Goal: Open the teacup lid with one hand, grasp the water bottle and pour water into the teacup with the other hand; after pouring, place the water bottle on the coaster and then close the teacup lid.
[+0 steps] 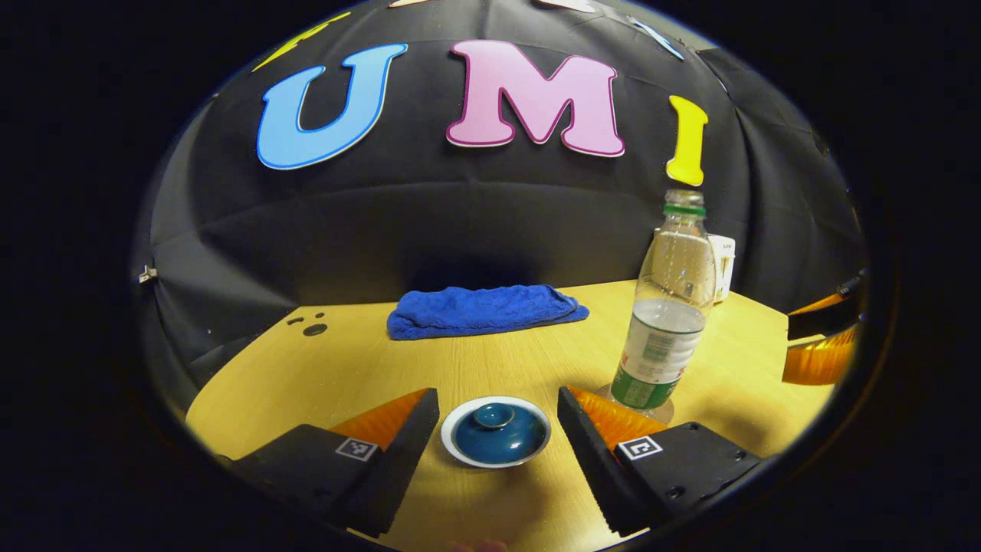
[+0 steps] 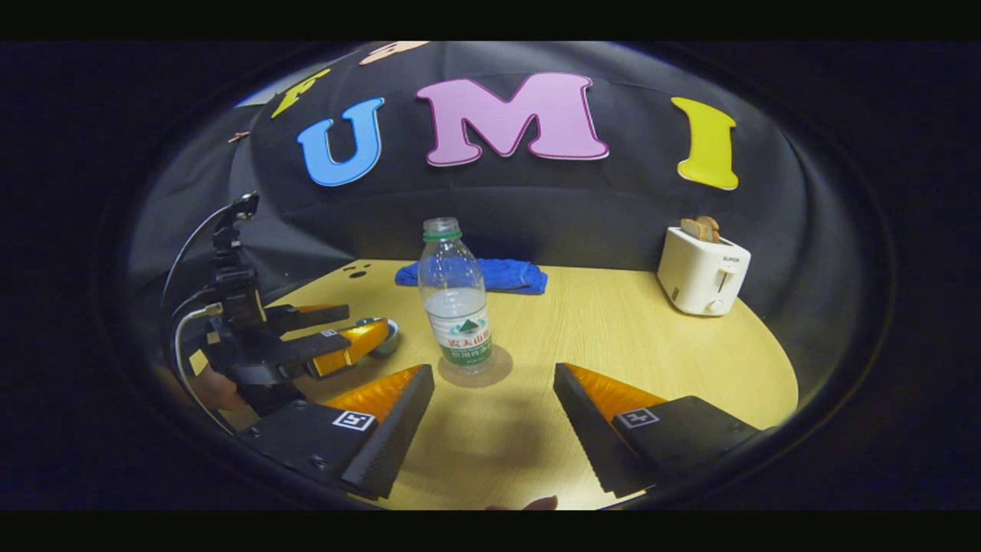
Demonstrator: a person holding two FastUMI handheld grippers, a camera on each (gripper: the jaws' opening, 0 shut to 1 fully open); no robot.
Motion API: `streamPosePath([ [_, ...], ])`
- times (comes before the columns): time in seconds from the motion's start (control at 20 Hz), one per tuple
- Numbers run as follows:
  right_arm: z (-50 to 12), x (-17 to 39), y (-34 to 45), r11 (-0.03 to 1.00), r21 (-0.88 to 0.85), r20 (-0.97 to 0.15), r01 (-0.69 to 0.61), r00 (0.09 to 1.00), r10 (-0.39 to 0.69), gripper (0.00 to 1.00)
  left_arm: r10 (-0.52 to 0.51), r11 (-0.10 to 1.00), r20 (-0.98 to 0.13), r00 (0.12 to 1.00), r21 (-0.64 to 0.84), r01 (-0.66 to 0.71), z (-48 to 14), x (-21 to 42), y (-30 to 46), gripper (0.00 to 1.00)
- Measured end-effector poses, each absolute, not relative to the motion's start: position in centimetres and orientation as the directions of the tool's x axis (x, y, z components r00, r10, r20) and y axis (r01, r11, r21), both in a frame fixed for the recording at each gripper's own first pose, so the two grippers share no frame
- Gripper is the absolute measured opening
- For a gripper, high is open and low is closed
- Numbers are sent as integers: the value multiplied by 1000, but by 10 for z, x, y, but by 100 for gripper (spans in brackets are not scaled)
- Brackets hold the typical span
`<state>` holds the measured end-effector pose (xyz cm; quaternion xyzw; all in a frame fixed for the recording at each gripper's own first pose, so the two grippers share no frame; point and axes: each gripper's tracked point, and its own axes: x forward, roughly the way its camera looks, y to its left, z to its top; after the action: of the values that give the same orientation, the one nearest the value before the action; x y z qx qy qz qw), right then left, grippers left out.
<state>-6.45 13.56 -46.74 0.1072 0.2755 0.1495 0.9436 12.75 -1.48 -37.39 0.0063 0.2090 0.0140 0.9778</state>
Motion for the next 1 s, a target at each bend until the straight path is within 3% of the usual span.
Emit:
streamPosePath([
  [0.6, -333, -58, 110, 959, 221, -339, -177, 908, 245, 97, -33, 999, -320, 947, -22, 28, -216, 72, -17, 98],
  [1.0, -280, -77, 111, 968, 210, -291, -136, 937, 195, 97, -42, 999, -262, 964, -18, 39, -155, 48, -4, 98],
])
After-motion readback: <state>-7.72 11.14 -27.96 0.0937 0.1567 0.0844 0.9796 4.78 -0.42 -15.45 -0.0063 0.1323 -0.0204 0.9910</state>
